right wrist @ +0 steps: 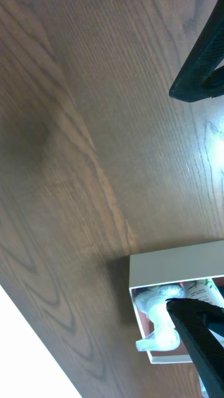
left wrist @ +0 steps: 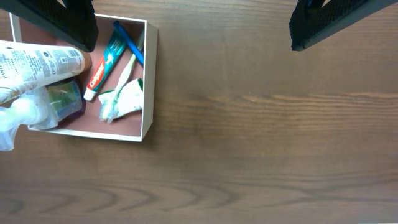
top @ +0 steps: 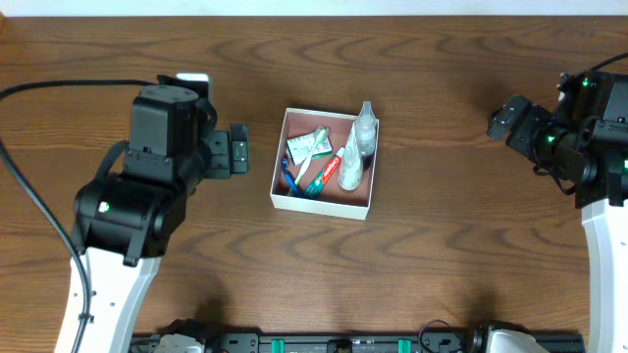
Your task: Pack container
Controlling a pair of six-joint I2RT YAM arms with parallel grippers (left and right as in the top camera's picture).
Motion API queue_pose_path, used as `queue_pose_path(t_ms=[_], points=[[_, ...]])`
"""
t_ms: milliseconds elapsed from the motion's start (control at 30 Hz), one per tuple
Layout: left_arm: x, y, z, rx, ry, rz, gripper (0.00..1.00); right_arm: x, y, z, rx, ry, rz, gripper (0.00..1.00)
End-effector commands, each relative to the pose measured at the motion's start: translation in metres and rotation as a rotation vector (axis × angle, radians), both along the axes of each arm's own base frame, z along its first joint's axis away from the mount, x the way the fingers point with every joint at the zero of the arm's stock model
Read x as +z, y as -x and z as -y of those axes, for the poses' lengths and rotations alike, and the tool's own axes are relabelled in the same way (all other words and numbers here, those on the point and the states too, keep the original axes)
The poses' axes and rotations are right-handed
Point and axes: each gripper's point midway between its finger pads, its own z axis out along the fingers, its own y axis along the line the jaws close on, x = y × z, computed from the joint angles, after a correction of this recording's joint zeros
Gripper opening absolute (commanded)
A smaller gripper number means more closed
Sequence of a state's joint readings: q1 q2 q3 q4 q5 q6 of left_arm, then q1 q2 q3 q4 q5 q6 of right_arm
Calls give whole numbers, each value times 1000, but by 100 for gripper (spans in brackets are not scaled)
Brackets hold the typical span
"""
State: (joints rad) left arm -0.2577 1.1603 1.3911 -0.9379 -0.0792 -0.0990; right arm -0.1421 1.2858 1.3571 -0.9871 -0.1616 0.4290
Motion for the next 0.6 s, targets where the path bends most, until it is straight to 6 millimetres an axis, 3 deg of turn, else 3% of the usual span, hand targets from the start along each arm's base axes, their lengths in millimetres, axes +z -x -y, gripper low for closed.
queue_pose_path(t_ms=[0, 233, 367, 467, 567], points=[[6, 2, -8, 8, -39, 23, 98, 1, 0, 2, -12, -8, 1, 99], [18, 6, -35, 112, -106, 71, 98, 1, 0, 2, -11, -7, 1, 99], [21, 20, -58, 180, -95, 113, 98, 1, 0, 2, -11, -7, 1, 99], [15, 36, -77, 238, -72, 139, 98, 1, 0, 2, -11, -7, 1, 99], [-4, 55, -91, 281, -58, 138, 98, 1, 0, 2, -11, -7, 2, 99]])
